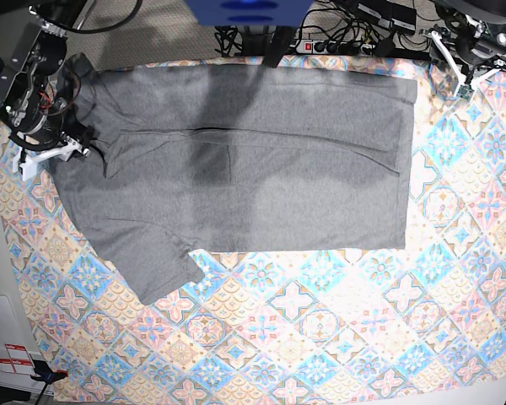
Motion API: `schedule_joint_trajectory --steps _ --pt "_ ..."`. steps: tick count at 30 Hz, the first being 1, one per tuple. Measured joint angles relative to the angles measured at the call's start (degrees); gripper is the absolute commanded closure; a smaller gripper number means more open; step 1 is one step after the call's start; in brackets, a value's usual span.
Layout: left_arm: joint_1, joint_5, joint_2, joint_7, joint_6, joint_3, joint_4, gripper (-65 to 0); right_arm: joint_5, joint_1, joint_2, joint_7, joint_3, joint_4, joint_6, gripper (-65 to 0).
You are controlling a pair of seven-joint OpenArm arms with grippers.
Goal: Fold the T-shirt properly
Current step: 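Open both grippers and release the shirt's edge, then move both grippers to the shirt's hem corners and pinch them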
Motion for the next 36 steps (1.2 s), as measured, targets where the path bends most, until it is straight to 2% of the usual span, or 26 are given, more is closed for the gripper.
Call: schedule_joint_trajectory --steps 5,9,12,18,23,27,30,33,36 --pt "-5.8 -0.7 0.1 6.4 0.0 0.1 9.2 -37.8 0.2 0.0 -0.1 -0.1 0.0 0.0 0.0 -27.5" --pt "-10.9 0.0 -0.1 12.2 0.0 0.0 9.7 -37.8 0.0 0.0 -0.1 -0.1 0.0 0.0 0.0 -27.5" --pt "-14.8 1.1 0.0 12.8 0.0 0.1 9.7 -37.8 0.0 0.0 -0.1 -0.1 0.0 0.1 0.0 -27.5" --pt "-25.0 9.9 0.2 15.3 -0.1 0.4 9.7 -37.8 -0.2 1.2 0.0 -0.5 -0.5 0.1 -0.1 -27.4" --pt "-32.6 17.2 0.5 15.2 -0.2 5.1 9.7 -37.8 0.5 5.0 1.9 -0.6 -8.2 2.3 0.1 -27.4" --pt "-37.4 25.2 4.2 16.0 0.0 7.2 9.7 -37.8 -0.1 10.9 2.4 -0.5 -10.4 1.9 -0.1 -27.5" --pt "-39.9 28.2 5.9 15.3 0.0 10.6 7.1 -37.8 0.5 15.5 2.7 -0.3 -10.6 0.4 0.0 -27.6" --pt "-42.3 31.6 7.1 15.5 -0.1 12.0 2.4 -37.8 0.1 21.0 3.2 -0.3 -11.3 -6.7 0.1 -31.6" --pt "-44.3 32.7 8.0 15.7 0.0 11.8 -0.9 -37.8 -3.2 26.1 6.0 -0.3 -17.8 -15.3 0.1 -40.5"
